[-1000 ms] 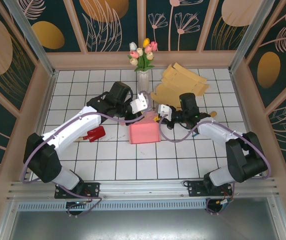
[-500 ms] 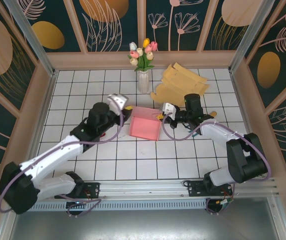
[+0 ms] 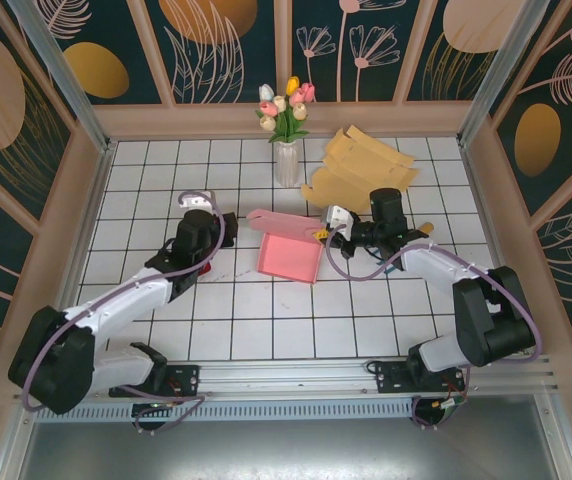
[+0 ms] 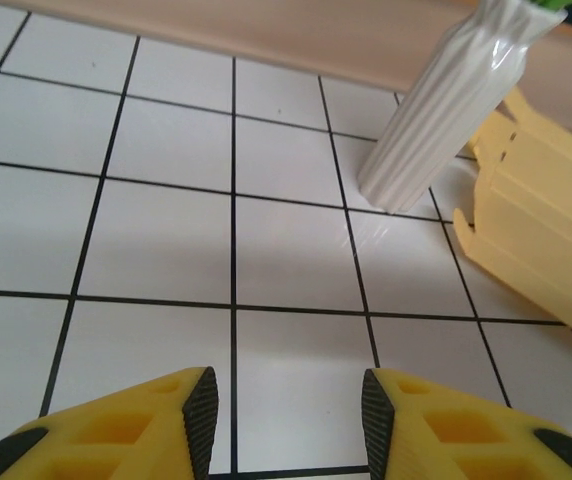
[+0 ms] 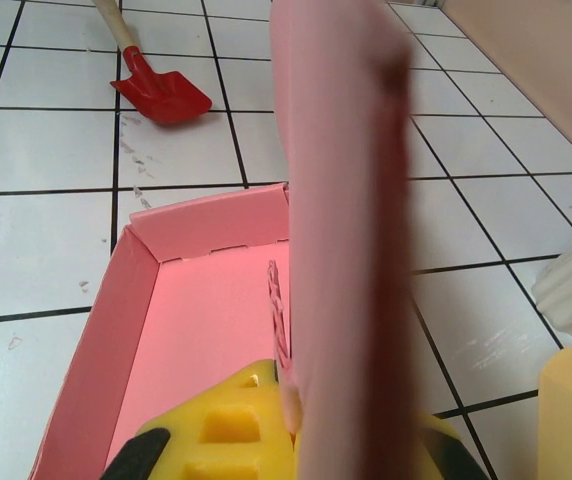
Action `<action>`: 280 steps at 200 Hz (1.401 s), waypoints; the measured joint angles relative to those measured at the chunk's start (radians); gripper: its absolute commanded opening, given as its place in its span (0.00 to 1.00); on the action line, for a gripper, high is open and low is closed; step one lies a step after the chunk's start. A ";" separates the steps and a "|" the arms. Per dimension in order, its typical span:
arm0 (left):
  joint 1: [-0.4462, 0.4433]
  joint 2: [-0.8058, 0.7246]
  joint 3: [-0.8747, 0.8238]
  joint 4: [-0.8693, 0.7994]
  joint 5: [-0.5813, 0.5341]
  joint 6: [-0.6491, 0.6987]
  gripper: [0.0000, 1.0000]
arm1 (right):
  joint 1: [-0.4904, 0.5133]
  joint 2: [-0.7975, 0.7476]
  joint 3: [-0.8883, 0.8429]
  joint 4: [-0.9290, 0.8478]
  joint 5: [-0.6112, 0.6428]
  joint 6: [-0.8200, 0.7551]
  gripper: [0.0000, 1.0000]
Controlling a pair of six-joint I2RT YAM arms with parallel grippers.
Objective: Fold the paper box
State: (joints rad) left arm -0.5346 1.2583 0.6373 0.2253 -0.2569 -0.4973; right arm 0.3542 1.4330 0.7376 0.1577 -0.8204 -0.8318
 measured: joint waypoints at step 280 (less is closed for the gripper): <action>-0.092 0.159 -0.099 0.275 0.256 -0.194 0.24 | 0.129 -0.017 -0.035 -0.077 0.336 -0.137 0.11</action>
State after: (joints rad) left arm -0.6262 1.4170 0.5385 0.4999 -0.0010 -0.6910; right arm 0.4828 1.4162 0.7025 0.0807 -0.4847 -0.9684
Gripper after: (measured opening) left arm 0.246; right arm 0.102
